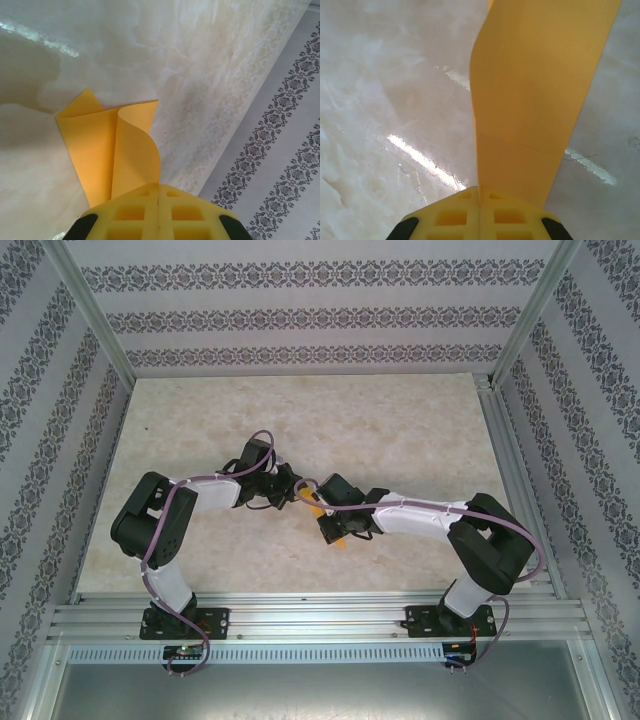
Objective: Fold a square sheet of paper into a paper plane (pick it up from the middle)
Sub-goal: Turn over the paper at the center of the table, then fold the wing for the fifth time at the center of the table.
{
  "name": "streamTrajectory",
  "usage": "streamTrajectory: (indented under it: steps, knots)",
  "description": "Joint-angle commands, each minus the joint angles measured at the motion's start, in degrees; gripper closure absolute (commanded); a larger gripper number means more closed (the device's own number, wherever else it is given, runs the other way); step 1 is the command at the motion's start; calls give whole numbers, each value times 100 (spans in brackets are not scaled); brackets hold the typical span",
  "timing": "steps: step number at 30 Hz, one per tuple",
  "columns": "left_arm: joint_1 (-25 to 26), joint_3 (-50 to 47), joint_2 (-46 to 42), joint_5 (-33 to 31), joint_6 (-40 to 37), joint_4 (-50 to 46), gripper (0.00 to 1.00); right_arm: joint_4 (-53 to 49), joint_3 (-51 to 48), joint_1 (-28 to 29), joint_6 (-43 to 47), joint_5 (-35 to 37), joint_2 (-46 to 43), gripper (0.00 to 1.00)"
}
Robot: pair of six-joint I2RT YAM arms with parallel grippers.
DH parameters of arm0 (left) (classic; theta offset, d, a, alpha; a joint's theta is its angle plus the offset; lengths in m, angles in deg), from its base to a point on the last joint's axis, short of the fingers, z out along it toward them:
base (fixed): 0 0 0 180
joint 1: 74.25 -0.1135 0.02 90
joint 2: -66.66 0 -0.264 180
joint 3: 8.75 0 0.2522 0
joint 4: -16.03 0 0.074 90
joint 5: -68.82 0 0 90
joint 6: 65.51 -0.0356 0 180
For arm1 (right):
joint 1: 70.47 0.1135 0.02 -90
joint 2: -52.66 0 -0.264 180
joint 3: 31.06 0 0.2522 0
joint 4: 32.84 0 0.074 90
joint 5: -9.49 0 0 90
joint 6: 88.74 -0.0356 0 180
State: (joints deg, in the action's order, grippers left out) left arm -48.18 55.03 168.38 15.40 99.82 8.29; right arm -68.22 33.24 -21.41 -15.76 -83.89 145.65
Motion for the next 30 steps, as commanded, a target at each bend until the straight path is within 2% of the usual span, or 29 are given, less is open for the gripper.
streamTrajectory:
  steps: [1,4,6,8,11,18,23,30]
  knots:
    - [50,199,-55,-88,-67,-155,96,338,-95,-113,-193,-317,-62,100]
    - [26,336,-150,-134,-273,-439,73,584,-145,-233,-394,-733,-38,100]
    - [5,379,-255,-182,-395,-574,61,757,-182,-305,-521,-956,-1,100]
    - [-11,377,-397,-242,-469,-685,46,935,-195,-368,-629,-1164,52,100]
    - [-19,376,-494,-231,-489,-876,39,1186,-242,-414,-683,-1248,74,100]
    - [11,153,-311,23,-71,-593,40,1196,-216,-362,-402,-1000,50,99]
    - [43,248,-91,120,8,-436,45,1073,-134,-279,-302,-851,123,97]
    - [57,326,39,124,-62,-602,67,979,-48,-178,-228,-674,180,95]
